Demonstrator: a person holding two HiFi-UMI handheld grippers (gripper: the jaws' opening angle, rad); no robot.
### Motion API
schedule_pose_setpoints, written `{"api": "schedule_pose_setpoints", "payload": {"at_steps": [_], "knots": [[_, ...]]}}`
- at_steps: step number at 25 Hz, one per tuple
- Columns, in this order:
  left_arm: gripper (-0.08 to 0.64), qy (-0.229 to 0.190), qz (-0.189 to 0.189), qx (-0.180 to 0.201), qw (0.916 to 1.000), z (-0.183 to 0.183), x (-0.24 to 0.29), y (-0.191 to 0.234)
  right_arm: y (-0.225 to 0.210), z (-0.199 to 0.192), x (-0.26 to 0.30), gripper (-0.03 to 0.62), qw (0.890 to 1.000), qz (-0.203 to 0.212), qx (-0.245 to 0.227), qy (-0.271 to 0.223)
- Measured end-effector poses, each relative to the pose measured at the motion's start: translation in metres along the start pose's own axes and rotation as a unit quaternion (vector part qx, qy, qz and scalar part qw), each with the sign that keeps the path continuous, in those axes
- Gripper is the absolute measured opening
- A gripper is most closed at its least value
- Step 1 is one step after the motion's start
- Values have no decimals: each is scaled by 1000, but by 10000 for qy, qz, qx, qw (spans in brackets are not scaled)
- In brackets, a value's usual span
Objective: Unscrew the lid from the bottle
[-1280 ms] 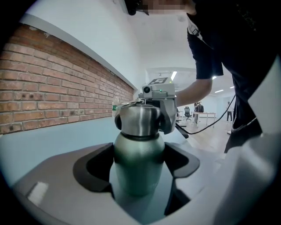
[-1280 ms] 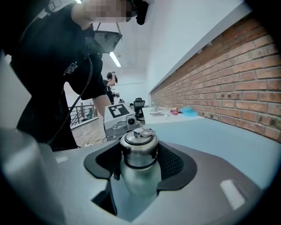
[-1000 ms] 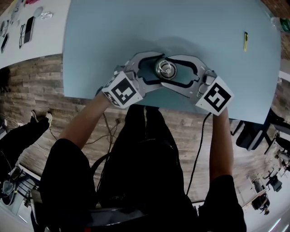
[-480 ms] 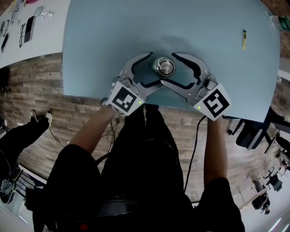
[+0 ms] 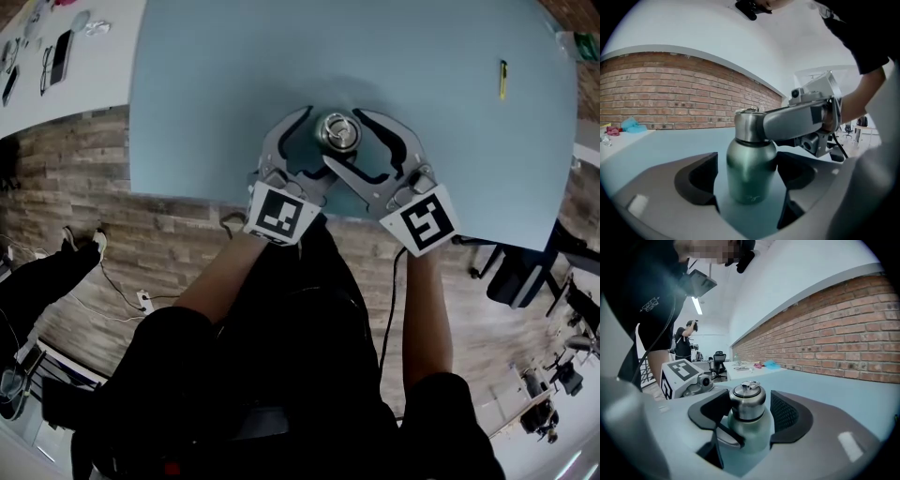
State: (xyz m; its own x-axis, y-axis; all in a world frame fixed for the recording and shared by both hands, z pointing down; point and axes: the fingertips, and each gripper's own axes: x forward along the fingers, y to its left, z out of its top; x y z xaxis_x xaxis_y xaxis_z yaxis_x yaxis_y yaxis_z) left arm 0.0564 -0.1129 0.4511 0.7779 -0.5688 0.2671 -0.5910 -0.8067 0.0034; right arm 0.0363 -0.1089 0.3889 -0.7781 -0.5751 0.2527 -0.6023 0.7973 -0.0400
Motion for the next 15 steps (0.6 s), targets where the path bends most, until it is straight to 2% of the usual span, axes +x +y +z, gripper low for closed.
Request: {"api": "schedule_pose_setpoints", "payload": {"at_steps": [6,9,12,15], "knots": [[390,18,313,-42,9995,0,-3,-3,3,-7,4,290,9988,-357,-55,320],[391,-17,665,-50,9978,-2,-1,-4,2,-6,7,290,9976,-543,-105,407],[391,-9,951,-12,9955,-1,0,-3,2,-5,8,290,9972,-585,-134,455],[391,-34,1035,-108,9946,-1,4,-5,0,-7,6,290,9968,-627,-113,479]]}}
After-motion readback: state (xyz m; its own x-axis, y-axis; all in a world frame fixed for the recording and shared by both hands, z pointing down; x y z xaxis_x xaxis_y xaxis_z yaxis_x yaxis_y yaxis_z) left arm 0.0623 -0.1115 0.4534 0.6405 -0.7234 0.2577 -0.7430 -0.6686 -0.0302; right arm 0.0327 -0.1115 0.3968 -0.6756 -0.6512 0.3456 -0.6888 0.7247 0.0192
